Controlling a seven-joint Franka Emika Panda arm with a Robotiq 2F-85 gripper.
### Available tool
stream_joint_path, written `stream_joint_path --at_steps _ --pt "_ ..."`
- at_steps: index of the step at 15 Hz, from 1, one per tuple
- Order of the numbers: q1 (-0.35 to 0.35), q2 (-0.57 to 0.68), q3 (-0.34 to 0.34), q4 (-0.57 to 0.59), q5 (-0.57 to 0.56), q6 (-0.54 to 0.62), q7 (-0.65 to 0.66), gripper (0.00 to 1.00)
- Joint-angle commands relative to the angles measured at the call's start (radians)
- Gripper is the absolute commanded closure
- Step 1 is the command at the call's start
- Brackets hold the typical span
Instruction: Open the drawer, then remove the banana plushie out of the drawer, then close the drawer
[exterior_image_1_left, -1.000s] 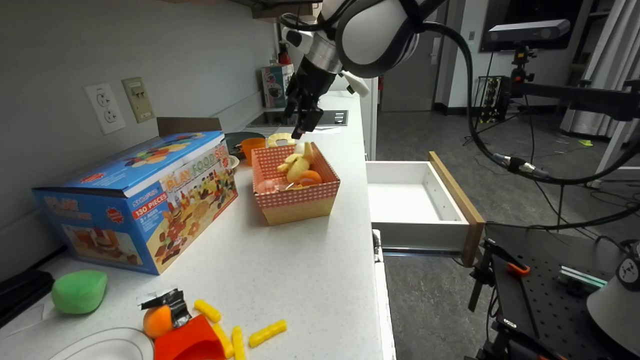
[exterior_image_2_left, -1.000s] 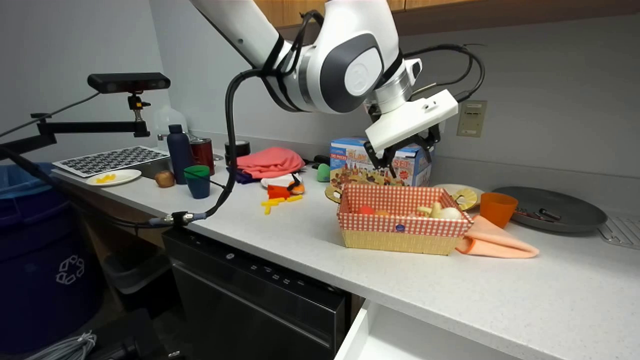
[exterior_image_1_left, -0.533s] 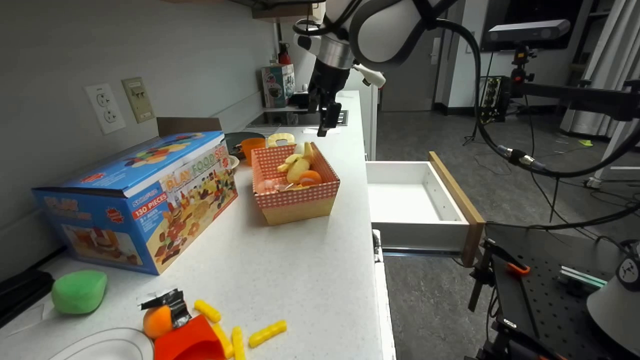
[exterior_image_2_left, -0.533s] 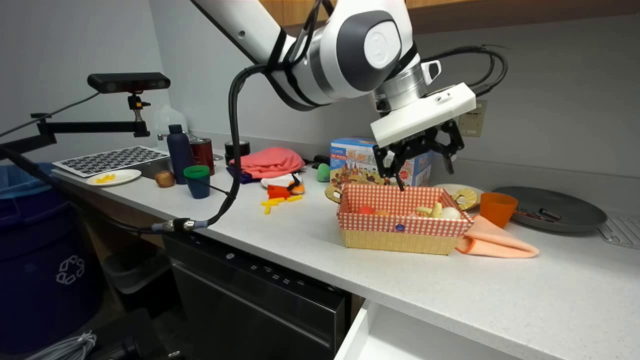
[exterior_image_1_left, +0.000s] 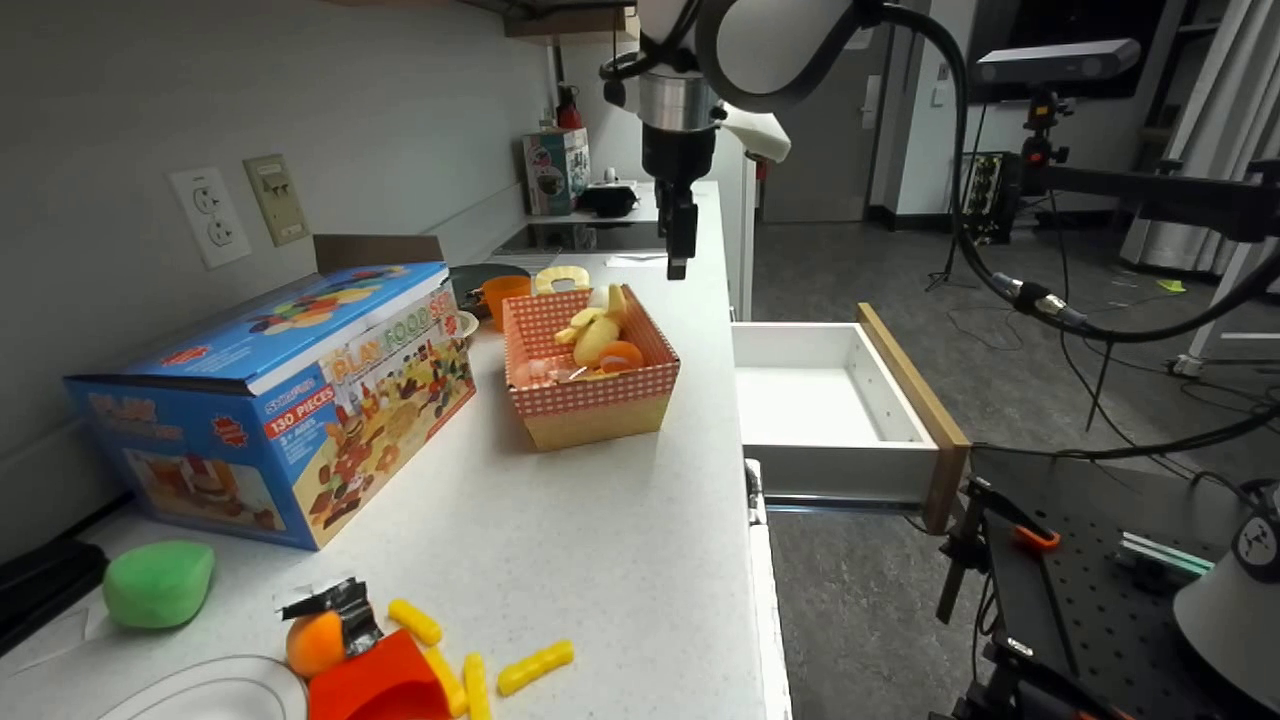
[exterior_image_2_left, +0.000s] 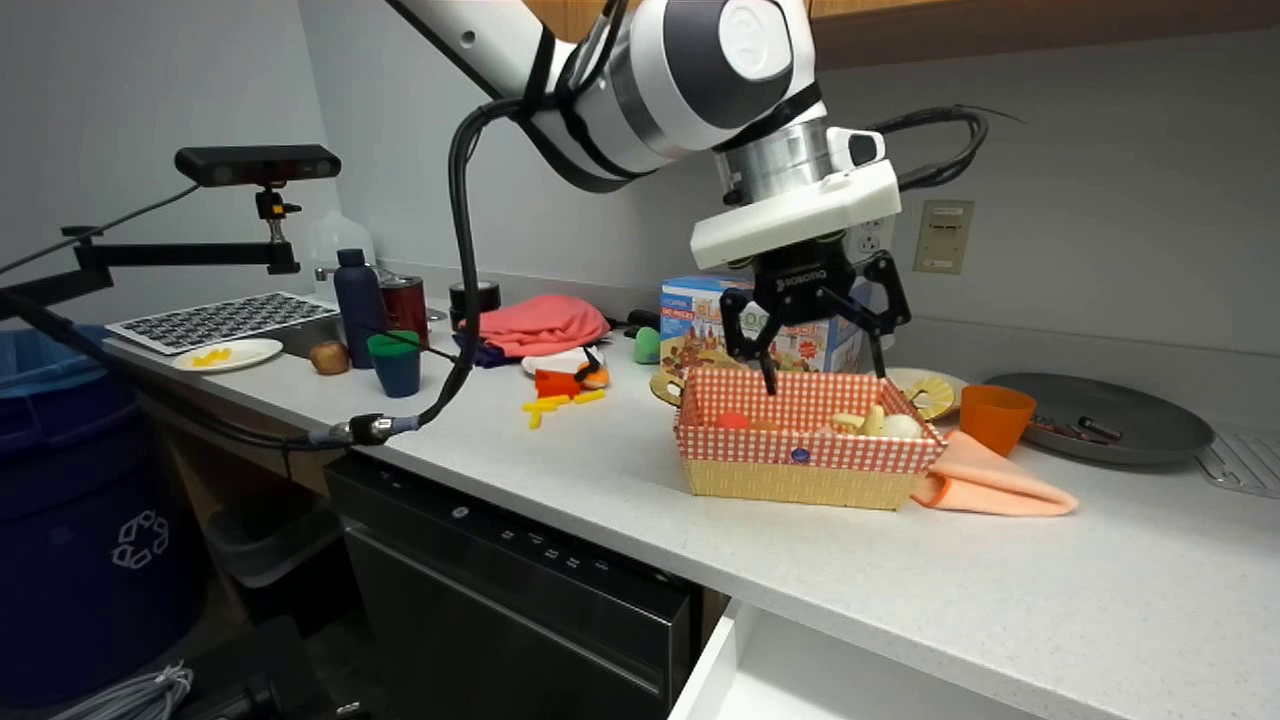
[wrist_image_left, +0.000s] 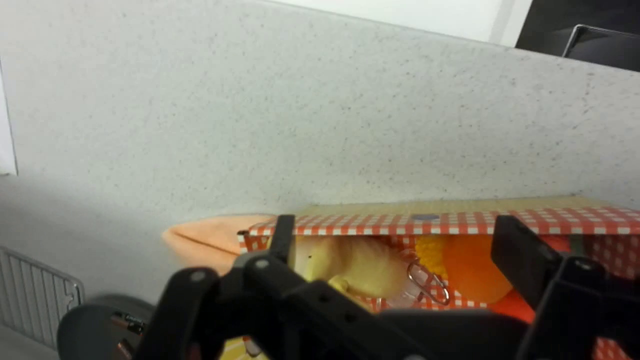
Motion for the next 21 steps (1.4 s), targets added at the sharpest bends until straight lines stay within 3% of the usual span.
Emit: stream_joint_path --at_steps 1,2,10,11,18,21 --pt "0.025 -0.012 0.003 0.028 0.069 -0.125 0.084 0.0" --pt "0.019 -0.001 -0.004 0.011 0.031 -0.065 0.046 0.0" --pt "0.026 -0.001 -0.001 0.017 0.058 -0.095 0.074 0.0" --pt "0.0 0.128 -0.028 0.017 0.025 0.037 0.078 0.0" --pt "-0.109 0.371 -0.119 -0.01 0.021 0.221 0.056 0.0" --pt "-0.137 0.382 -0.123 -0.023 0.03 0.257 0.047 0.0"
